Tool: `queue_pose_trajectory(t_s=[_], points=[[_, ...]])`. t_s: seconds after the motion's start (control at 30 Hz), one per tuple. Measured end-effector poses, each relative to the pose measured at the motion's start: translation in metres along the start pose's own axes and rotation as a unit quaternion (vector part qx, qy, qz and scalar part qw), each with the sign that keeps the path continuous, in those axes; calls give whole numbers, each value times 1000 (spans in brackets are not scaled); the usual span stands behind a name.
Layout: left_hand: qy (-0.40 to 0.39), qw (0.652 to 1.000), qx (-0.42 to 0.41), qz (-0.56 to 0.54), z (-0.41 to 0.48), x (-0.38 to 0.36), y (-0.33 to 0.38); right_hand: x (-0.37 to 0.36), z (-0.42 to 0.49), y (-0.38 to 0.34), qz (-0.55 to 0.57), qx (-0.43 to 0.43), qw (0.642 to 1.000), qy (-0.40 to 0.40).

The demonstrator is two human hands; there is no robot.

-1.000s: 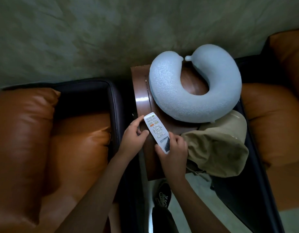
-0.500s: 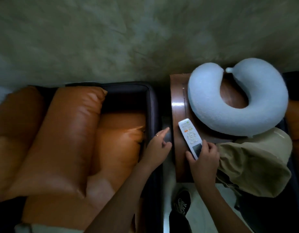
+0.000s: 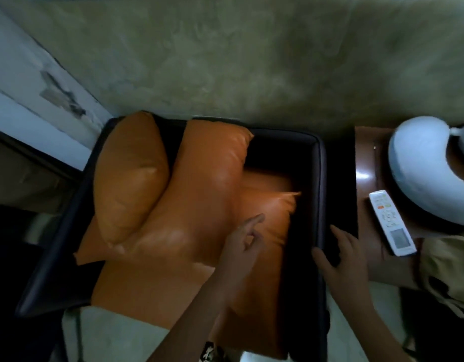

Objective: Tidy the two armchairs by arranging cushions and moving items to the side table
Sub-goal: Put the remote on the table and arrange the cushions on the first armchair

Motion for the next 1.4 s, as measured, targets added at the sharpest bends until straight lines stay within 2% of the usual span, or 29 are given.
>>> queue_pose_trajectory(t_s=[0.1, 0.27, 0.4, 0.7, 0.83, 1.0, 1.07, 1.17, 1.4], points=[[2, 1000, -21, 2, -15, 46, -24, -57, -19, -35, 3, 0, 999, -42], [21, 998, -58, 19, -23, 119, -48, -122, -36, -75, 17, -14, 998, -51], [46, 998, -43, -9, -23, 162, -72, -143, -42, -85, 23, -20, 999, -43], [58, 998, -26, -11, -23, 188, -106, -168, -26, -88, 36, -3, 998, -55], [102, 993, -41, 34, -21, 195, -104, -181, -22, -85, 64, -35, 995, -66], [147, 982, 0, 116, -19, 203, -121, -209, -21, -77, 99, -108, 981, -130], [134, 982, 26, 133, -12, 205, -134, -216, -19, -73, 150, -146, 970, -126], [81, 989, 89, 90, -2, 203, -157, -225, -16, -67, 175, -197, 958, -116], [-31, 998, 52, 35, 17, 190, -165, -244, -28, -67, 262, -215, 935, -100]])
Point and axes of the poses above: each hand's wrist, its own z-axis towards the middle knuckle, its own x-axis out of the back of the hand, y = z × x, the point moved 9 cm from there along z, towards the middle knuckle, and after that the axes turned 15 degrees about z, right-handed, at the moved point
